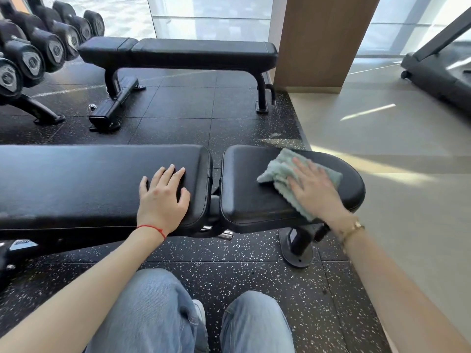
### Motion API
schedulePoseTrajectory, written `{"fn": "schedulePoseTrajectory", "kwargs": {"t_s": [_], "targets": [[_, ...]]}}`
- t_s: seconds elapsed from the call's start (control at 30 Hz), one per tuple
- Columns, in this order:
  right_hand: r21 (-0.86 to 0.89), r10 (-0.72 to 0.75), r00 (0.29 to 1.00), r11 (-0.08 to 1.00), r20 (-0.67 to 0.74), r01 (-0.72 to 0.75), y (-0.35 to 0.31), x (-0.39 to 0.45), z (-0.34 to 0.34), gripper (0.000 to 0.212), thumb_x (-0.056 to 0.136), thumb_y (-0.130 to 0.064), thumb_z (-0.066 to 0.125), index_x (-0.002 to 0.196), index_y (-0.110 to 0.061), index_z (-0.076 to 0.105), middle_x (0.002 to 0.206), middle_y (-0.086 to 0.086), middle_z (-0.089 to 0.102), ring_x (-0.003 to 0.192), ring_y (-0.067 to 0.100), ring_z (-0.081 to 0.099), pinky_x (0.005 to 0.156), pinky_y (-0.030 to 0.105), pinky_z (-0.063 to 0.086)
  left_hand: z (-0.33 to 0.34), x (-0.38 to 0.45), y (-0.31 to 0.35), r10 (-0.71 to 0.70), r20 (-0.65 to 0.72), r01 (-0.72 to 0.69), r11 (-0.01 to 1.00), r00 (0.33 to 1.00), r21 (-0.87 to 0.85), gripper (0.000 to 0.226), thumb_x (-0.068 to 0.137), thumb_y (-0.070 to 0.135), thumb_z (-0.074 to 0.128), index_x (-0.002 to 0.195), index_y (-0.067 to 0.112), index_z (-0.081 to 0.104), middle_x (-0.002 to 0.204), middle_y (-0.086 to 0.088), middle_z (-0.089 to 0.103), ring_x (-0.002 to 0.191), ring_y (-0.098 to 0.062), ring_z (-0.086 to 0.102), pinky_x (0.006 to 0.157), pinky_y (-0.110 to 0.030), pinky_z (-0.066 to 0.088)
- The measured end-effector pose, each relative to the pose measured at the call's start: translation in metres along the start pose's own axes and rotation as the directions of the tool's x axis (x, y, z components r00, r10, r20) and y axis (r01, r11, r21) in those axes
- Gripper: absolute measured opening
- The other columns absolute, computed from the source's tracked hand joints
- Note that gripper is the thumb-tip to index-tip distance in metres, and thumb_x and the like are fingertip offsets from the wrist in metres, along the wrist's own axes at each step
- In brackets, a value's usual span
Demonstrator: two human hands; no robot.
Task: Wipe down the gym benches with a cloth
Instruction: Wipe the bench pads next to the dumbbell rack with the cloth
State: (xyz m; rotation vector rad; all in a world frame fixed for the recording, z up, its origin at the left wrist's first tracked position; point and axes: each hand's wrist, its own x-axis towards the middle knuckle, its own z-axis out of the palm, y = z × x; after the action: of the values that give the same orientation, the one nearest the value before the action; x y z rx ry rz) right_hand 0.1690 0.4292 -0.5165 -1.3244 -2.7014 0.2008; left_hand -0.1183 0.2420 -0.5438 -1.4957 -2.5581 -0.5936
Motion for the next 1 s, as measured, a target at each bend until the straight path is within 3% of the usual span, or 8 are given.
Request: {"fn": "schedulePoseTrajectory", "kwargs": {"t_s": [0.1,0.3,0.43,0.6,0.67,0.73,0.87,1.0], "targets": [[-0.028,0.123,0.990,0.992,0.075,-0.121,-0.009,0.052,-0.004,0.055,0.104,-0.045,0.018,0.156,-0.026,0.014,0.164,-0.004,0.008,0.151,0.025,0.004,0.122,0.046,0.000,0.000,0.001,0.001,-0.006,-0.009,0.006,1.000,1.000,-0.008,0.048,0.095,0.028,0.049,0.142,0.023,0.047,0.152,-0.003,0.041,0.145,-0.020,0.029,0.119,-0.053,0.015],[-0.025,-0.214,0.969,0.976,0.127,0.218,-0.093,0.029,0.011,0.061,0.099,-0.054,0.016,0.155,-0.031,0.012,0.164,-0.004,0.008,0.151,0.026,-0.002,0.121,0.051,-0.003,-0.003,0.000,0.002,-0.010,-0.012,0.009,1.000,1.000,-0.019,0.047,0.095,0.029,0.049,0.141,0.023,0.048,0.152,-0.002,0.042,0.144,-0.019,0.030,0.119,-0.052,0.015],[0.051,-0.303,0.952,0.952,0.039,0.301,-0.071,-0.038,0.012,0.057,0.098,-0.055,0.011,0.152,-0.041,0.019,0.162,-0.013,0.012,0.151,0.017,0.002,0.123,0.045,-0.002,-0.002,0.000,-0.001,0.007,-0.009,-0.007,1.000,1.000,-0.018,0.047,0.095,0.030,0.046,0.142,0.023,0.048,0.152,-0.002,0.041,0.145,-0.020,0.029,0.118,-0.053,0.016],[0.025,-0.012,1.000,1.000,-0.012,0.012,0.009,-0.027,0.004,0.052,0.103,-0.047,0.019,0.154,-0.036,0.014,0.162,-0.012,0.009,0.150,0.014,0.003,0.121,0.037,-0.005,0.000,-0.001,0.000,0.009,0.004,-0.009,1.000,1.000,-0.011,0.049,0.095,0.030,0.044,0.143,0.023,0.046,0.154,-0.004,0.039,0.145,-0.022,0.028,0.118,-0.053,0.015],[-0.009,0.115,0.993,0.993,0.037,-0.115,0.019,0.012,-0.004,0.054,0.103,-0.046,0.017,0.155,-0.031,0.010,0.164,-0.007,0.007,0.151,0.019,0.003,0.122,0.041,-0.004,-0.001,0.000,0.001,0.003,0.004,-0.003,1.000,1.000,-0.009,0.050,0.094,0.031,0.043,0.143,0.023,0.046,0.153,-0.004,0.040,0.145,-0.022,0.029,0.118,-0.054,0.016],[-0.024,0.137,0.989,0.990,0.052,-0.136,0.002,0.047,-0.007,0.054,0.104,-0.045,0.019,0.155,-0.028,0.015,0.163,-0.003,0.013,0.150,0.026,0.008,0.121,0.047,0.003,-0.002,0.000,0.001,0.003,0.004,-0.003,1.000,1.000,-0.009,0.050,0.092,0.031,0.043,0.142,0.022,0.047,0.152,-0.004,0.041,0.144,-0.022,0.030,0.118,-0.054,0.016],[-0.026,-0.107,0.989,0.994,0.103,0.110,-0.066,0.048,0.006,0.053,0.103,-0.047,0.021,0.154,-0.033,0.015,0.163,-0.003,0.012,0.150,0.027,0.006,0.120,0.053,0.002,-0.003,0.000,0.000,0.002,0.005,-0.002,1.000,1.000,-0.022,0.050,0.092,0.033,0.041,0.141,0.023,0.048,0.152,-0.004,0.042,0.144,-0.022,0.031,0.118,-0.053,0.016],[0.054,-0.247,0.968,0.968,0.049,0.245,-0.070,-0.017,0.011,0.056,0.098,-0.055,0.012,0.152,-0.041,0.016,0.162,-0.013,0.013,0.150,0.018,0.003,0.123,0.045,-0.002,-0.001,-0.001,-0.004,0.013,0.010,-0.013,1.000,1.000,-0.012,0.048,0.096,0.030,0.046,0.144,0.024,0.045,0.154,-0.002,0.039,0.146,-0.020,0.028,0.119,-0.053,0.016]]}}
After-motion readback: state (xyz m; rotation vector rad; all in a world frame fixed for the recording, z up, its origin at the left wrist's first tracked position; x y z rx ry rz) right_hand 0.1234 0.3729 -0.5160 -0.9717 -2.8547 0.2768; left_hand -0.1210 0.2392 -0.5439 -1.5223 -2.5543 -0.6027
